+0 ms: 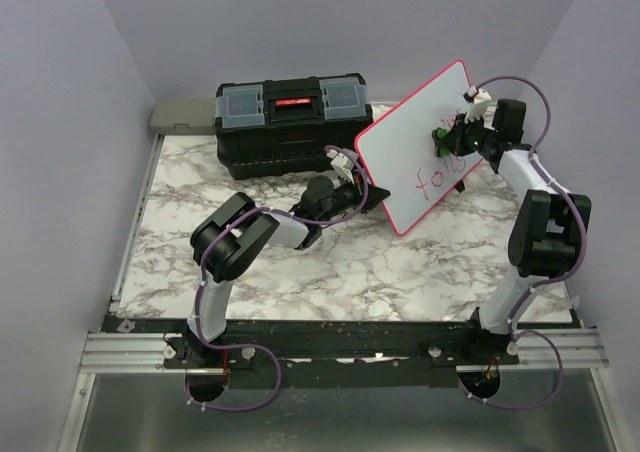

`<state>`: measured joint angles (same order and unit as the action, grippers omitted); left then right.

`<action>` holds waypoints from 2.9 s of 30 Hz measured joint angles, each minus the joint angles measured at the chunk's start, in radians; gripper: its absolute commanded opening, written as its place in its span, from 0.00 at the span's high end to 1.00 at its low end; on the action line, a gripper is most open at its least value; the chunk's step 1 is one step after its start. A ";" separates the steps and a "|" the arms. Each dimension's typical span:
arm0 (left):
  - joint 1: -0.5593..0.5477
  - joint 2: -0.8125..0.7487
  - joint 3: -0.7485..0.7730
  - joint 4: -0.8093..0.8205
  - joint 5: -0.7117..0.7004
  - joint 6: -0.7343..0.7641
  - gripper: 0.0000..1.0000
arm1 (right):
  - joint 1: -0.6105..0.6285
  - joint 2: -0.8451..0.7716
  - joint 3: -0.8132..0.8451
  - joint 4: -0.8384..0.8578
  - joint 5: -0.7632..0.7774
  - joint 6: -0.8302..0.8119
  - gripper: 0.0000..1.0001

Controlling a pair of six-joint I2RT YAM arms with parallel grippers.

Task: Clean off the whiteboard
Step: Erase the whiteboard at the whiteboard stand.

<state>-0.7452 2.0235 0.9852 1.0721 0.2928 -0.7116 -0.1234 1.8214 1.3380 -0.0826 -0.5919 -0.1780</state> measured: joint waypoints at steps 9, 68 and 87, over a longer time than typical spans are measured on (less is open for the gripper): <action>0.002 0.000 0.000 0.000 -0.001 0.003 1.00 | 0.003 -0.005 -0.013 0.060 -0.054 0.150 0.99; 0.004 0.000 -0.004 0.002 -0.001 -0.004 1.00 | -0.018 0.103 0.151 -0.023 0.066 0.114 0.99; 0.004 0.002 -0.003 0.002 -0.005 -0.003 1.00 | -0.001 0.048 0.070 -0.026 -0.108 0.142 0.99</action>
<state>-0.7414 2.0258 0.9817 1.0740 0.2882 -0.7147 -0.1242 1.8698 1.4082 -0.1085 -0.6998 -0.0360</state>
